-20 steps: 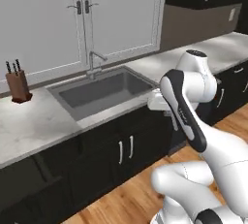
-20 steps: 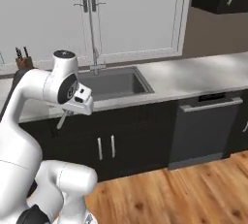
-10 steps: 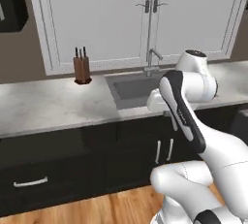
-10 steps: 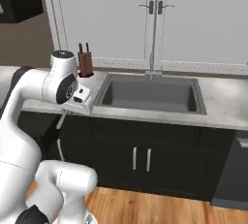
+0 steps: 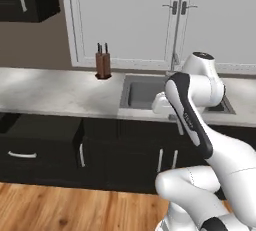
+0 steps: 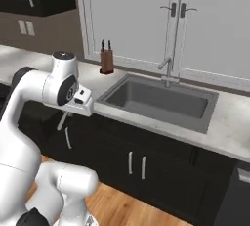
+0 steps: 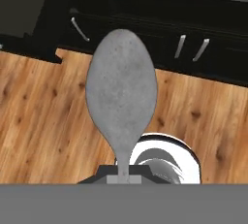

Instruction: Organize the utensils by type. Pick up the wooden spoons from the counter and place them in the open cabinet. Then pick up the metallic utensils from the counter and place them in the open drawer.

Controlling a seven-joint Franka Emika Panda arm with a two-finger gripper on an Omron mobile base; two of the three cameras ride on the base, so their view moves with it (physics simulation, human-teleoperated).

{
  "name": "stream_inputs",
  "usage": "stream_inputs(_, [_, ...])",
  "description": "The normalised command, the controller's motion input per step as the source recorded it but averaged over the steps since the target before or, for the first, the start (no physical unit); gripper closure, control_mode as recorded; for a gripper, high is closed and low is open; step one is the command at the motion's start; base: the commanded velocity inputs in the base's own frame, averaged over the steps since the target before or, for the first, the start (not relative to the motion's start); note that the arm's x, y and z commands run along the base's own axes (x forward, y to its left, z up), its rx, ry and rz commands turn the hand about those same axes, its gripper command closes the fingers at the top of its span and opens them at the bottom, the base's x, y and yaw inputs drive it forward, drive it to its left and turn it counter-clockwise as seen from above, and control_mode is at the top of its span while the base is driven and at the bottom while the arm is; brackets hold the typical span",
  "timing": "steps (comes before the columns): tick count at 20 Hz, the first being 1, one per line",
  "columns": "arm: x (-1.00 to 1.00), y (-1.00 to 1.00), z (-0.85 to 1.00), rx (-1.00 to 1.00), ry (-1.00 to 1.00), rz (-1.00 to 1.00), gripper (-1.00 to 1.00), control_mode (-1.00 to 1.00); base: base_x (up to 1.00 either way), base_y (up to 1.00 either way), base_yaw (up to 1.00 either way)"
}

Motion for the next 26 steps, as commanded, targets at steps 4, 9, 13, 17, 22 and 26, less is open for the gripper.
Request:
stream_inputs(4, [0.0,0.0,0.0,0.0,0.0,0.0,1.0,1.0,0.41,-0.49,0.56])
stream_inputs(9, [0.0,0.0,0.0,0.0,0.0,0.0,1.0,1.0,0.51,-0.37,0.55])
stream_inputs(13, [0.0,0.0,0.0,0.0,0.0,0.0,1.0,1.0,0.39,-0.31,0.52])
stream_inputs(17, [0.0,0.0,0.0,0.0,0.0,0.0,1.0,1.0,0.24,-0.19,0.45])
stream_inputs(22, [0.0,0.0,0.0,0.0,0.0,0.0,1.0,1.0,0.19,-0.13,0.42])
stream_inputs(26, [0.0,0.0,0.0,0.0,0.0,0.0,1.0,1.0,0.24,-0.15,0.4])
